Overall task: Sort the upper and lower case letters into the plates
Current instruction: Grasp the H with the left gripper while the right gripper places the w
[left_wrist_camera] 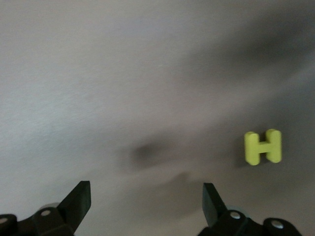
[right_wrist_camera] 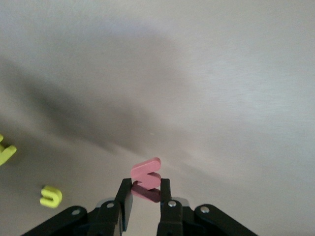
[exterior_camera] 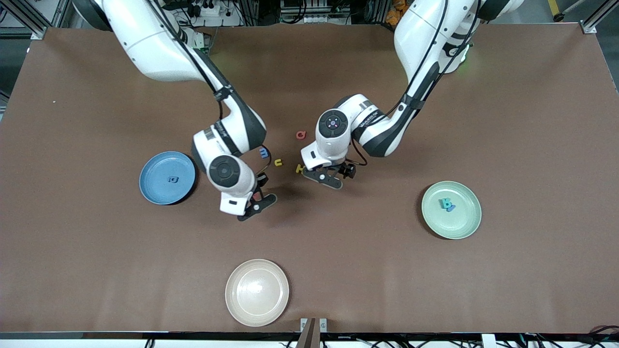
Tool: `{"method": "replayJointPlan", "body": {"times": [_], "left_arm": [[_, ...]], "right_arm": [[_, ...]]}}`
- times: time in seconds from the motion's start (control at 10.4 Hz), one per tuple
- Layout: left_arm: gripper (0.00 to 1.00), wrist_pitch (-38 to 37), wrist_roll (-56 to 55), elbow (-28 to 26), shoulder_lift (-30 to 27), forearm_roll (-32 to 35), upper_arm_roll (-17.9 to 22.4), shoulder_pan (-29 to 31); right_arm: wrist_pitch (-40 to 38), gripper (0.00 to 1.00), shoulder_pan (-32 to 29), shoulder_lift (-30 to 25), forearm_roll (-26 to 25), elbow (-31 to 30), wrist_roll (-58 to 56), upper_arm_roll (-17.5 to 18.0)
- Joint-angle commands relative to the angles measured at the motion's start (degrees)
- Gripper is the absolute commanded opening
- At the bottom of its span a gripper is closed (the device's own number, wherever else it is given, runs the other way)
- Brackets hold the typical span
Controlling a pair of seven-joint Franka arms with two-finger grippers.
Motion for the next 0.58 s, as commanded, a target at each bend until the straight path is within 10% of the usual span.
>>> {"method": "replayJointPlan", "body": {"times": [0.0,0.48], "left_arm": [[1.00,0.77,-1.28,3.91,2.25,1.19,0.66,-3.16],[0.96,0.77,-9.28,10.51,7.60,1.01,2.77,-8.18]], "right_arm": [[-6.70,0.00,-6.57,-4.13,2.92,-1.24,-11.53,-0.32],[-8.42,0.00,-15.38,-11.43,-1.81,-13.68,-21.76,-3.40]]}}
